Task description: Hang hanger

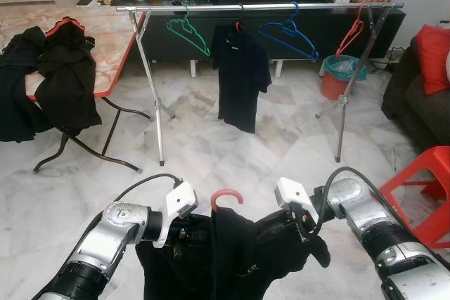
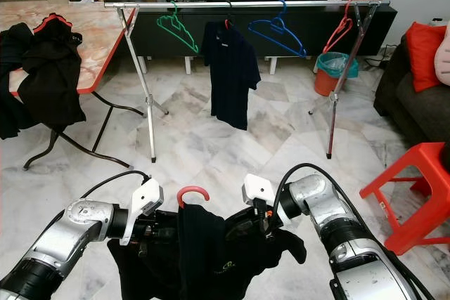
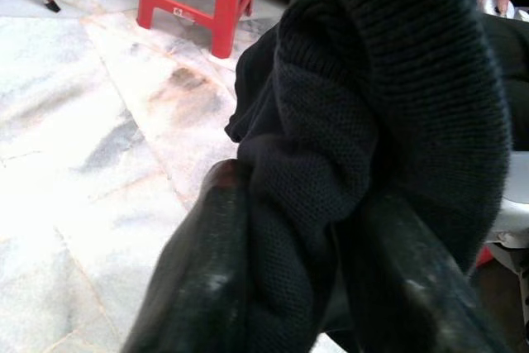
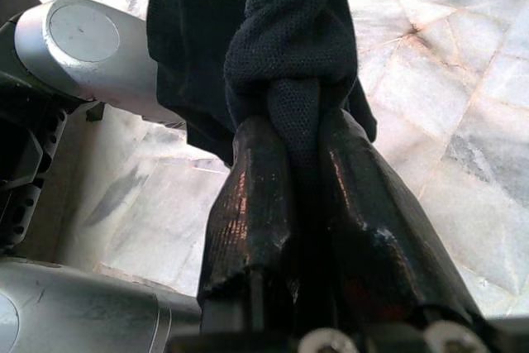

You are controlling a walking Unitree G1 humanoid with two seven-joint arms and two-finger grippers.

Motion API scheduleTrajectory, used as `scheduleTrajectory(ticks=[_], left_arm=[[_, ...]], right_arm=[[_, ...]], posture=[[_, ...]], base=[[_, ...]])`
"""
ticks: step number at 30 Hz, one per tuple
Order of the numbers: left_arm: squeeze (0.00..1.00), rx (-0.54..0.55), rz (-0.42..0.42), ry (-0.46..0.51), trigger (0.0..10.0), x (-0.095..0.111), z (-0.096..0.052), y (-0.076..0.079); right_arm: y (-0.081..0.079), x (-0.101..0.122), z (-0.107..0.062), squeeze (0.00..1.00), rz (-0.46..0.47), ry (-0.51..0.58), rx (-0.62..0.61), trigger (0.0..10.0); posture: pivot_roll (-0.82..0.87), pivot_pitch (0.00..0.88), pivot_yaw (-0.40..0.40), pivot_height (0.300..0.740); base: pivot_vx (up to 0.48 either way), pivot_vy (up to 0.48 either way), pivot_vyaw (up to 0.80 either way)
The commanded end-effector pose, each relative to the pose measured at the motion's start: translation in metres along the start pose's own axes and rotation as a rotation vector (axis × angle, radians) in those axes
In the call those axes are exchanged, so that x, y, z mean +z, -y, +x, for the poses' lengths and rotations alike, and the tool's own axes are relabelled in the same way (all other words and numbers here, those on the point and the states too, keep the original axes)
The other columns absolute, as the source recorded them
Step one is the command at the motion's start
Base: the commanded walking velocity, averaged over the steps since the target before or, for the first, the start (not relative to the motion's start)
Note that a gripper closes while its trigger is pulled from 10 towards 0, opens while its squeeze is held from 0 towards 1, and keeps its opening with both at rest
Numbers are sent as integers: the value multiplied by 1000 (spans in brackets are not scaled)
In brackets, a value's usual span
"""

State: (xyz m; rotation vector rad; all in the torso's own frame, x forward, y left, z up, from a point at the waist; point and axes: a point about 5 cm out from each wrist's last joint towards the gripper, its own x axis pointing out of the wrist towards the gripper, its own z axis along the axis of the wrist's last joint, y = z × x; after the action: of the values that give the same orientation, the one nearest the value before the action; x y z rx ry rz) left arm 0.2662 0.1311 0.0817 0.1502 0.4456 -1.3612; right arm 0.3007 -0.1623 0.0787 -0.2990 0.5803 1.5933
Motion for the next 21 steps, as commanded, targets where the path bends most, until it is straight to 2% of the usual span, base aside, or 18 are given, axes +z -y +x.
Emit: scheduleTrajectory(ticks=[1,21], left_arm=[[0,-44,-3,4,0,1,4,6],[0,-77,-1,4,0,1,2,8]], right_arm=[[5,14,-4,0,-49,53,-30,0],[7,17,-3,0,-48,78,-46,0]], posture=[[8,7,-23,740],[21,0,-23,740]], base=[[0,0,0],[0,0,0]])
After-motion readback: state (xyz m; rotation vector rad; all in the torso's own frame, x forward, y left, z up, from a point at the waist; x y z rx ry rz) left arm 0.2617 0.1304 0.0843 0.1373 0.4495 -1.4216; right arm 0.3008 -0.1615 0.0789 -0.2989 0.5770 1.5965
